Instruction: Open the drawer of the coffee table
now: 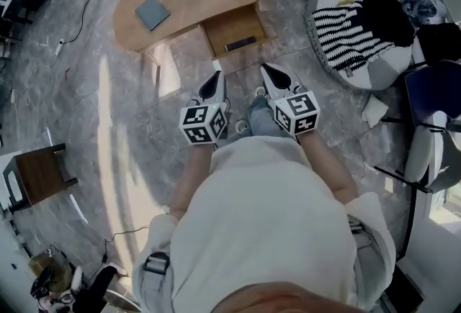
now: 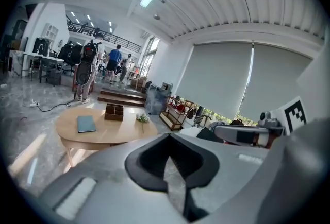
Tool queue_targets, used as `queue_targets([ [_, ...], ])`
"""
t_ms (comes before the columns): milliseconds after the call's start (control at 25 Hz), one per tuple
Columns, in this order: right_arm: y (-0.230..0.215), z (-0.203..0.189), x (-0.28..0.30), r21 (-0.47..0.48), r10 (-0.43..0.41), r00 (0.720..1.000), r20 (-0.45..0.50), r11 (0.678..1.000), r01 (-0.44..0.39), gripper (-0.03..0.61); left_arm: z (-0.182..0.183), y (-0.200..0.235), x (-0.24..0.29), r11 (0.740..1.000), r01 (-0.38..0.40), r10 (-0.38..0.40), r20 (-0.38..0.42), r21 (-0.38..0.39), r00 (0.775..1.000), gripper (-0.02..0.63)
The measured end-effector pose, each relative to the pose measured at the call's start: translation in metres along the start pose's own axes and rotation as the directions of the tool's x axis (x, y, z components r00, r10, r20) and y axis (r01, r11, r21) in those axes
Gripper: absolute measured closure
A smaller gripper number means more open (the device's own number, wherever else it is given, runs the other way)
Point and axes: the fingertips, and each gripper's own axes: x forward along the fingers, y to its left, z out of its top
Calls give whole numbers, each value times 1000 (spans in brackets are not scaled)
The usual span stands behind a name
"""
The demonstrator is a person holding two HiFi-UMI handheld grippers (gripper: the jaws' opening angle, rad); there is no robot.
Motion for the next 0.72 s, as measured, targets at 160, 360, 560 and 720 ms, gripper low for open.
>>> queue_targets([
  [160, 10, -1, -7, -1, 7, 1000, 10, 1000, -7, 577, -2, -2, -12, 1000, 6, -6, 6, 6, 1000, 615],
  [360, 18, -2, -10, 0, 11, 1000, 14, 1000, -11, 578, -3, -1, -20, 1000, 7, -7, 12, 13, 1000, 615],
  [560, 22, -2, -9, -14, 10, 1000, 20, 1000, -9, 578, -1, -2, -23, 1000, 8, -8, 17, 25, 1000, 615],
  [720, 29, 2, -10, -22, 20, 999, 35, 1000, -19, 578, -2, -1, -25, 1000, 6, -6, 21, 22, 1000, 615],
])
